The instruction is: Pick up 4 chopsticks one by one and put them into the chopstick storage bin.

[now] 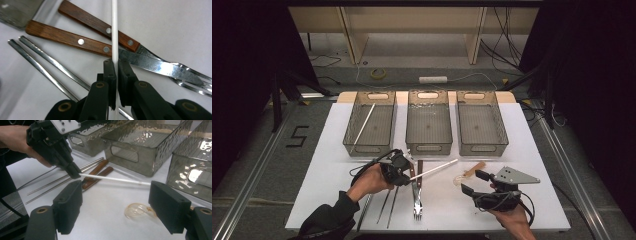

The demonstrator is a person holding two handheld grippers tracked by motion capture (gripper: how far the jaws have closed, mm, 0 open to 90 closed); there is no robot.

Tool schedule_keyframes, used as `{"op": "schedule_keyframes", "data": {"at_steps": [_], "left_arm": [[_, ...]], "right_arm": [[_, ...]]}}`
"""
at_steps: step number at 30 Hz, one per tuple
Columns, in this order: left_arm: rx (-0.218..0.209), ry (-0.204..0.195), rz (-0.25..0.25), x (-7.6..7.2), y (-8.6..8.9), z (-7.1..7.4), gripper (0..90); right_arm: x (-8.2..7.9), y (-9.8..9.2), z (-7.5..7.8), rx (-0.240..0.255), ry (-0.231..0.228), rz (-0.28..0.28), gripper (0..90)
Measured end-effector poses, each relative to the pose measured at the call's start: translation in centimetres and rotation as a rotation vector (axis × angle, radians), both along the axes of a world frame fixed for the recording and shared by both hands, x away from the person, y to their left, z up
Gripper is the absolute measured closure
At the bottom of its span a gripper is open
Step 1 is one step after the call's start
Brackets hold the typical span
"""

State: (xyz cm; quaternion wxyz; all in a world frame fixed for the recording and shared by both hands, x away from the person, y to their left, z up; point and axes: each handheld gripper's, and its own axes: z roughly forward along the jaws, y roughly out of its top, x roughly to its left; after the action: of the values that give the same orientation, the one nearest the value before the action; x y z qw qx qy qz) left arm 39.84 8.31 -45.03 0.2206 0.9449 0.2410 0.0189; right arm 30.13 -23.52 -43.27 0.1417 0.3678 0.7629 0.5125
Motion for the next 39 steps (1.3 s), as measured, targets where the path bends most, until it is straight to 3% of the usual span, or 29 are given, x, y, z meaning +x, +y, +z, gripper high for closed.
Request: {"op": "schedule_keyframes", "data": {"at_steps": [9,14,22,39], "left_arm": [[-0.072,0.011,-0.022,-0.5,0.3,1.5,85.6],[-0.093,-0.002,-0.025,-0.8,0.4,2.2,85.6],[-0.162,-0.028,0.007,-0.8,1.2,3.7,85.6],[-0.236,-0.065,0.089,0.0,4.1,5.8,85.6]], "right_arm": [[0.0,0.0,0.0,0.004,0.001,-0.003,28.3],[0.0,-0.1,0.0,0.006,0.002,-0.005,28.3],[0.0,-0.1,0.0,0.009,0.002,-0.008,28.3],[0.1,-0.2,-0.1,0.014,0.009,-0.010,28.2]]}}
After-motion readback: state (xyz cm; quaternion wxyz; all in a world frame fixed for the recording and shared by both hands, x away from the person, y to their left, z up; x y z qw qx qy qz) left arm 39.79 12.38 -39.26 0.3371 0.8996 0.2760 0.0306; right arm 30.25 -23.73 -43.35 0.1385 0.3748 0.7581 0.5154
